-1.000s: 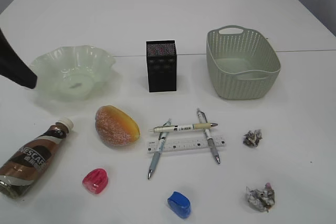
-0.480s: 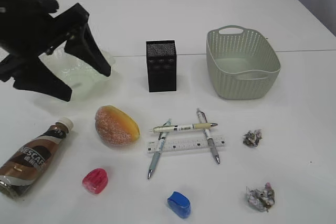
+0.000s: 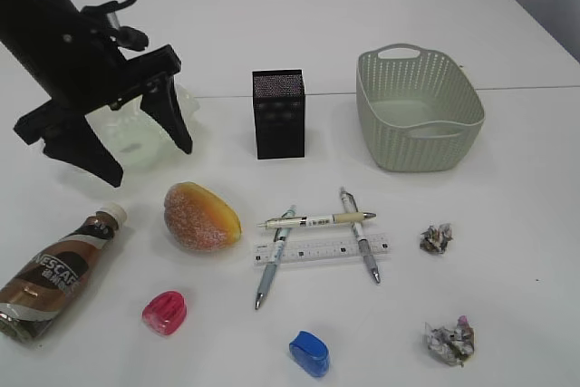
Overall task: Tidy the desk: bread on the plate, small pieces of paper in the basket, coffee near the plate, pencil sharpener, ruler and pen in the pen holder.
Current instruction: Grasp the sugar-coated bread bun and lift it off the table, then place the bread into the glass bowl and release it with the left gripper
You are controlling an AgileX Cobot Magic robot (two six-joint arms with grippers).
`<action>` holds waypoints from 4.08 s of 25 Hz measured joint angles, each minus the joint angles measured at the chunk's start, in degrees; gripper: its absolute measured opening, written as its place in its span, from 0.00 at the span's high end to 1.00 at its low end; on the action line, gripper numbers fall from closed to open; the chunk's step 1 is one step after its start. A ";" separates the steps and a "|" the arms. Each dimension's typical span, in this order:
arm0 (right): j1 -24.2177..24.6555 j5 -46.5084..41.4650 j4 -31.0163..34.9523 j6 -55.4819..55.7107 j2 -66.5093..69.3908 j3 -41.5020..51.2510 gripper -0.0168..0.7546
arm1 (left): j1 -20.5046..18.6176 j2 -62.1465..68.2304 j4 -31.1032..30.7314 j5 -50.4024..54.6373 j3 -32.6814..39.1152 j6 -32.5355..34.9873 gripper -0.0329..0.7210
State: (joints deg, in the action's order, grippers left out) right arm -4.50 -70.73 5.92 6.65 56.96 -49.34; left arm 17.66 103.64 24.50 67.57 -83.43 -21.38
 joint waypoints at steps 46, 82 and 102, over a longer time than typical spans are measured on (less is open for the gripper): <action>0.00 0.00 1.50 -1.99 0.00 0.00 0.53 | 0.00 19.81 4.10 -12.61 -1.86 0.53 0.53; 0.00 0.00 1.50 -2.12 0.00 0.00 0.53 | 0.10 16.84 -0.47 2.08 -24.25 6.67 0.73; 0.00 0.00 1.40 -2.12 0.00 0.00 0.53 | -7.27 16.77 -30.70 2.99 -35.05 9.75 0.73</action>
State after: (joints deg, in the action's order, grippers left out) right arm -4.50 -70.73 7.32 4.53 56.96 -49.34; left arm 10.39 120.42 -6.20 70.55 -118.49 -11.63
